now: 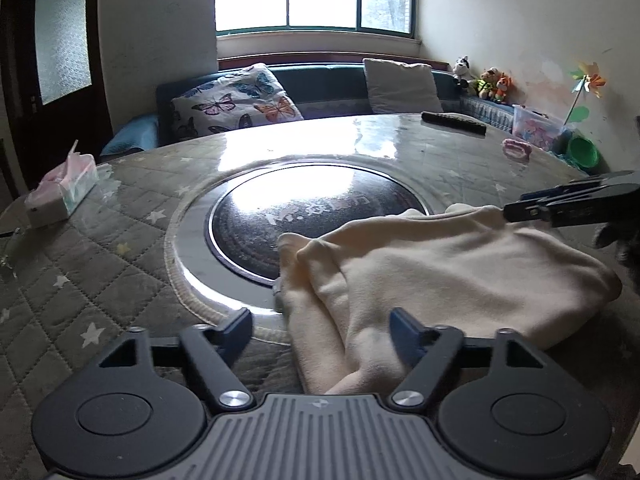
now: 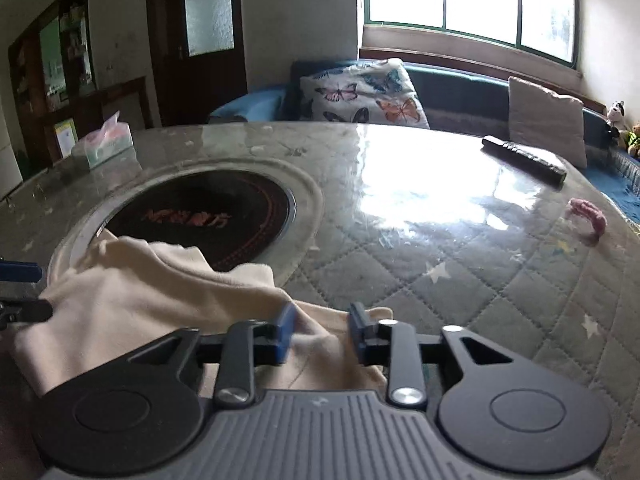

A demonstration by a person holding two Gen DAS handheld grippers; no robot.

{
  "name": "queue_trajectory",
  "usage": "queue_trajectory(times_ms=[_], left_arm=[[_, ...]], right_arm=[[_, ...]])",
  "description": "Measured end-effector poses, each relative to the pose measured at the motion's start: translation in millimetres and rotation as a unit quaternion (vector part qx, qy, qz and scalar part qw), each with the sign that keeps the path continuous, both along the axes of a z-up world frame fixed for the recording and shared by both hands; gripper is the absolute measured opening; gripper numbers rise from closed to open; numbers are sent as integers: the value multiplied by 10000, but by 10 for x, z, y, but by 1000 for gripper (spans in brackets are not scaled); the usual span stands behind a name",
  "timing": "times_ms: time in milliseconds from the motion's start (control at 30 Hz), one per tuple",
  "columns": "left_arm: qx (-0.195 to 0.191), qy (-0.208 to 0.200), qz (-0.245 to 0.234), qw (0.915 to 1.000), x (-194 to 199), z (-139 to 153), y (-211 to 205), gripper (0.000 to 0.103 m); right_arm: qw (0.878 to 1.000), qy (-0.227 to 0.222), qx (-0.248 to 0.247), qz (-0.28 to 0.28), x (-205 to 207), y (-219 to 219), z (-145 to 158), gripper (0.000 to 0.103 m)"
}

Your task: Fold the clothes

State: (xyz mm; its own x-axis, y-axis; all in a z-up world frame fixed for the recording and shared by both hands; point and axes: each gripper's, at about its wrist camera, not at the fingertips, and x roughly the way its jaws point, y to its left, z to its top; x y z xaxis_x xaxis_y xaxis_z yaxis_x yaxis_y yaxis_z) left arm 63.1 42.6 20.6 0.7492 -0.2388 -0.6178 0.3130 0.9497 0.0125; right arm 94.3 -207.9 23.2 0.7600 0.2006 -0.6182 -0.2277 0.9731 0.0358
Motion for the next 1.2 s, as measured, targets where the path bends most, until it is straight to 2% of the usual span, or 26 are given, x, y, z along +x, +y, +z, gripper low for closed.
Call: queue_trajectory(times_ms=[67,133,200,233,300,367,567,700,933,1133,1200], left_arm=[[-38,-26,34,10000,-8,12,13,92],[-69,-63,23,10000,-29,31,15,101],[-49,-124,-6,9999,-62,47,15,103],[-30,-131,-15,9999,-75,54,15,103],[-14,-136,10,9999,-83,62,23,103],[-32,-125,36,9999,-93,76,43,103],[-99,-174,259,9995,-85,138,109,103],[-401,-48,508,9979,-1,215,230,103],[-769,309,1083,9907,211,246,407,103],[-1100,512,1079,9867,292,223,420,100],[-1218,609,1065,9849,321,203,414,99]], right_arm=[[9999,-113,-24,79,-71,13,55,45],[9996,-217,-53,149,-147,43,112,52],[9993,-277,-47,244,-211,72,150,53],[9991,-311,-64,279,-246,92,169,57],[9986,-390,-141,339,-323,144,189,71],[9975,-482,-235,452,-403,208,209,74],[9923,-562,-389,1037,-596,469,254,75],[9836,-614,-527,1613,-730,765,246,75],[9632,-617,-904,2454,-866,1286,153,75],[9415,-812,-1332,2988,-1005,1686,84,73],[9363,-819,-1459,3087,-1001,1792,56,66]])
